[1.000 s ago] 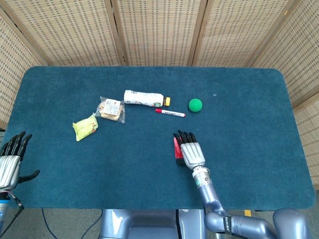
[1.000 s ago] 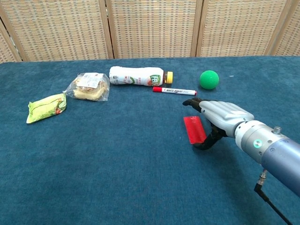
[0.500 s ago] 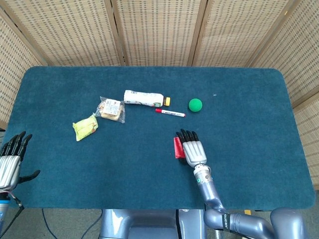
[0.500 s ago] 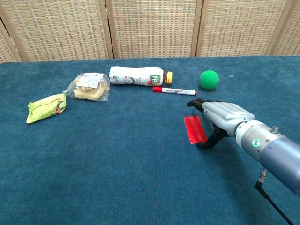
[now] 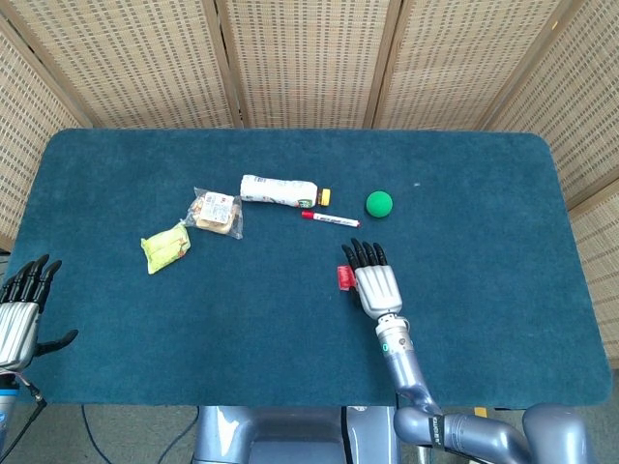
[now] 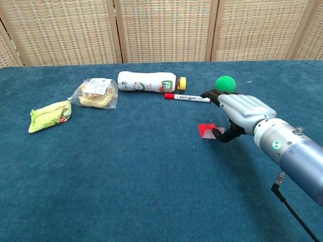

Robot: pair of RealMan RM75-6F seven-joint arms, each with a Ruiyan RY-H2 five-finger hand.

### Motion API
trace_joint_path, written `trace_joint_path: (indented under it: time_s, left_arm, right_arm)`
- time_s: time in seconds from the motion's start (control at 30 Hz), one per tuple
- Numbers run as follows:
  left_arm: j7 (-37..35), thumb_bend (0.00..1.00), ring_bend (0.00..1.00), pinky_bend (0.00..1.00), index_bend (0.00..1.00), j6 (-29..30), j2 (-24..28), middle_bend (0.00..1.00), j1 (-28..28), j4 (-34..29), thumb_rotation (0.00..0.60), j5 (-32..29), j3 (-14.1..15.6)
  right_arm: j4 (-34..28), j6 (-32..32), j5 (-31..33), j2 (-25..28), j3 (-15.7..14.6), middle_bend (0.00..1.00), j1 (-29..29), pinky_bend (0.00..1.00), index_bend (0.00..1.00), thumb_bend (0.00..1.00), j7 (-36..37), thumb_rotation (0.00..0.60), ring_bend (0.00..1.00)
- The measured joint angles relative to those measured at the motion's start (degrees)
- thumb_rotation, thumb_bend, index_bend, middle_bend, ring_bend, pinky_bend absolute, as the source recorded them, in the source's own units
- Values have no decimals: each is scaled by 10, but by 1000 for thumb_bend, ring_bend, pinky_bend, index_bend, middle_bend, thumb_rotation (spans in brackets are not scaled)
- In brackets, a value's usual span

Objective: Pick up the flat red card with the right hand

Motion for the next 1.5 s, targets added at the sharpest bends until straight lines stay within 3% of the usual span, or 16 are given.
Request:
trace_joint_path:
  time_s: [0.6,1.5]
  left_arm:
    - [3,87,0,105,0,1,2,0,0,-5,600,4,2]
    - [-2,90,0,105,0,-2,2,0,-1,-1,600,-2,-1]
  right_arm:
    - [-102,28,-25,55,-21,0,-37,0,69,345,12,600,0]
    - [-15,-33,10,6,-4,0,-10,0,64,297,13,600,0]
